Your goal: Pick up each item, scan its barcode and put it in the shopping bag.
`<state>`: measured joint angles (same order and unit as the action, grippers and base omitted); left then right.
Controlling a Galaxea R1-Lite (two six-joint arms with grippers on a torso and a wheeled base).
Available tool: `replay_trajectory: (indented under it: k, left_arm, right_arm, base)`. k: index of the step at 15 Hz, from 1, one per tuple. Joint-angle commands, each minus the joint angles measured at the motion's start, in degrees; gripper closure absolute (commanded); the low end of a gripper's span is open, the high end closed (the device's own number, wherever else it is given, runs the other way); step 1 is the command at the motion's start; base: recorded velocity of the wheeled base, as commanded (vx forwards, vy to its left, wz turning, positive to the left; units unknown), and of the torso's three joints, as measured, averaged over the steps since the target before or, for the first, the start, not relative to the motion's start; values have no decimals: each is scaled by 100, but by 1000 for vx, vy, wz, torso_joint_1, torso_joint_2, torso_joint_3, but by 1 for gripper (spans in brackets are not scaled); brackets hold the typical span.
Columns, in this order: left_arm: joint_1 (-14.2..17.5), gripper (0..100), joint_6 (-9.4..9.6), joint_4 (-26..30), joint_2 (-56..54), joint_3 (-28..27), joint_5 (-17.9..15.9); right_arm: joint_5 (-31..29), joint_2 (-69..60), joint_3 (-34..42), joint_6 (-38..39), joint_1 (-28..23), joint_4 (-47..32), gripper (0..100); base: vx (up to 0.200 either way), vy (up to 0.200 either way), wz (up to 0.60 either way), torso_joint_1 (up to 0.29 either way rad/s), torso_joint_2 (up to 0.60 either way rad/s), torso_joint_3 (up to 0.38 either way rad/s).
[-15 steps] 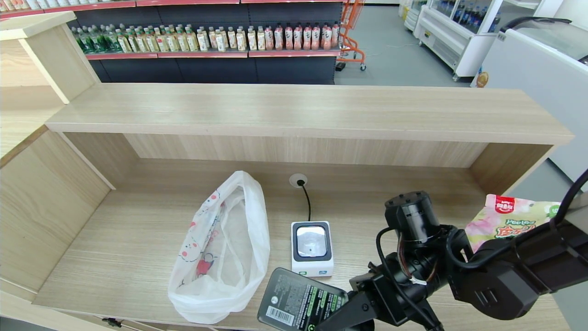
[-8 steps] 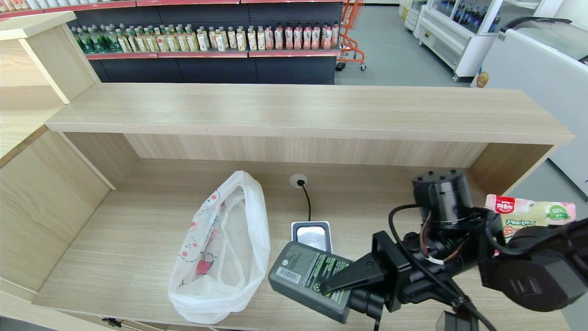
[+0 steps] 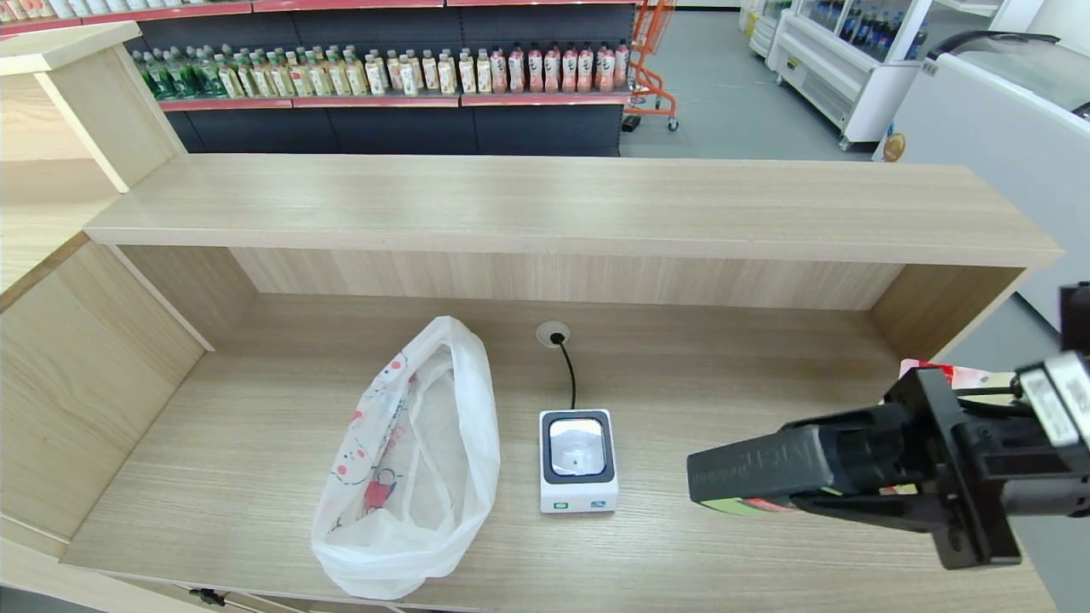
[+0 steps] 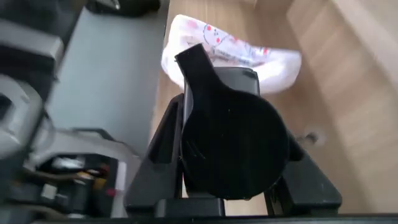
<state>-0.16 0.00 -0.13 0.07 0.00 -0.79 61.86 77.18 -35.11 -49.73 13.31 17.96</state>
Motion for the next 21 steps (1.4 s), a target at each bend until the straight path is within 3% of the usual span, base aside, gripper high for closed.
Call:
replay_trajectory:
  k: [1,2,3,4,6,10,15,21]
  left_arm:
    - [-2,0,0,-4,1,0,0]
    - [-2,0,0,-4,1,0,0]
    - [-2,0,0,-4,1,0,0]
    - [-2,0,0,-4,1,0,0]
    - [-2,0,0,-4,1,0,0]
    - [-2,0,0,-4,1,0,0]
    - [-2,0,0,-4,1,0,0]
    - [-2,0,-18,-4,1,0,0]
  right_arm:
    - [-982,-1108,83,3470,-435,-55,100]
    - [-1299,-1126,48,4770,-417,-29,100]
    - [-1642,-1029,-14,6572,-250,182,100]
    - [-1852,-775,30,7363,-162,481,100]
    - [-2125,-256,268,8005,-127,1166,100]
    - [-2169,342,496,8154,224,1781,100]
    - [-2626,825,444,7829,532,1966,100]
    - [-2652,1317,435,7513,646,2177,100]
  base:
    - [0,0,0,0,0,0]
    - [0,0,0,0,0,0]
    - [0,0,0,0,0,0]
    - [0,0,0,0,0,0]
    - [0,0,0,0,0,0]
    - [0,0,0,0,0,0]
    - [0,0,0,0,0,0]
    - [0,0,0,0,0,0]
